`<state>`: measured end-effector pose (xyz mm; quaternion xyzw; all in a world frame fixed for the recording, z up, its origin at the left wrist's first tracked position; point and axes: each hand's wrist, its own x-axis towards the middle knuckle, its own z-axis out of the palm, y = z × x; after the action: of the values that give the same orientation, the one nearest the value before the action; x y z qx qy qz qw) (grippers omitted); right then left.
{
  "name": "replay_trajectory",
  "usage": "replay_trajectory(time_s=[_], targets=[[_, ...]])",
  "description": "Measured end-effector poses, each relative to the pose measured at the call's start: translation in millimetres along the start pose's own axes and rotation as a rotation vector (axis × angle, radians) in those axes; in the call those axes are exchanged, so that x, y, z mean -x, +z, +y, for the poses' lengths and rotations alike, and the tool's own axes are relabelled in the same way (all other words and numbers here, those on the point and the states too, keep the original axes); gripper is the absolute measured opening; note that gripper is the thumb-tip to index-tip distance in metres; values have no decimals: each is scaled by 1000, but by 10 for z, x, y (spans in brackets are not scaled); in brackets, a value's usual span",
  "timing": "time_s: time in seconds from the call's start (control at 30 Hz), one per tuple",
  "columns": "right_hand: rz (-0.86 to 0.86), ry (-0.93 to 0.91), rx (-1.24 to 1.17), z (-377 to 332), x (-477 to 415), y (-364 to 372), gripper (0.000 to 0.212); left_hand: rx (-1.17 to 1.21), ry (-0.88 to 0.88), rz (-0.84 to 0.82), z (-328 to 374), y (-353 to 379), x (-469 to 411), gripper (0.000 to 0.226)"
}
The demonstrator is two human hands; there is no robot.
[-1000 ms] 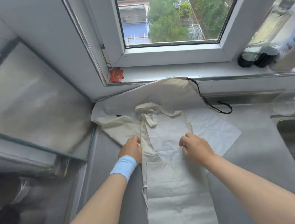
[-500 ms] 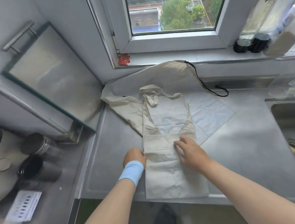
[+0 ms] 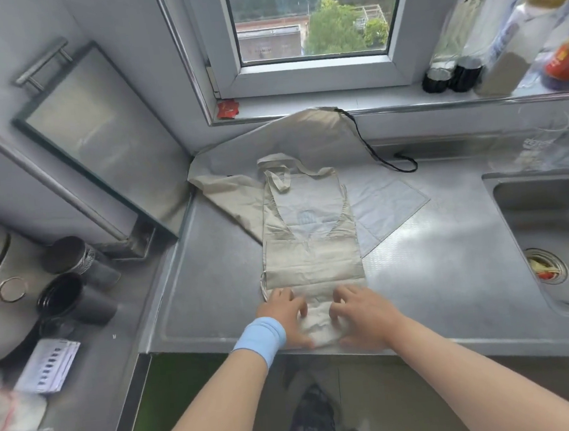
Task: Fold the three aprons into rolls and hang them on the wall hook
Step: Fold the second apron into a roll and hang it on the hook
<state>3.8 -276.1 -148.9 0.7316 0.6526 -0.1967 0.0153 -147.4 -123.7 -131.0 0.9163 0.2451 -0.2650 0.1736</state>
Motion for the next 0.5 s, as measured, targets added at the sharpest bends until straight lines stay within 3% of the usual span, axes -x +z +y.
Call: replay_trajectory(time_s=[0.17, 0.3, 0.4, 0.5], targets=[[111, 17, 26, -55, 31, -112, 27, -53, 32, -12, 24, -16, 114, 78], [177, 139, -155, -6, 25, -464, 20, 56, -31, 70, 60, -265, 149, 38], [83, 177, -206, 117, 63, -812, 35, 108, -63, 74, 21, -603, 130, 23], [-20, 244, -280, 292, 47, -1081, 11, 152, -81, 15, -47, -995, 143, 27]])
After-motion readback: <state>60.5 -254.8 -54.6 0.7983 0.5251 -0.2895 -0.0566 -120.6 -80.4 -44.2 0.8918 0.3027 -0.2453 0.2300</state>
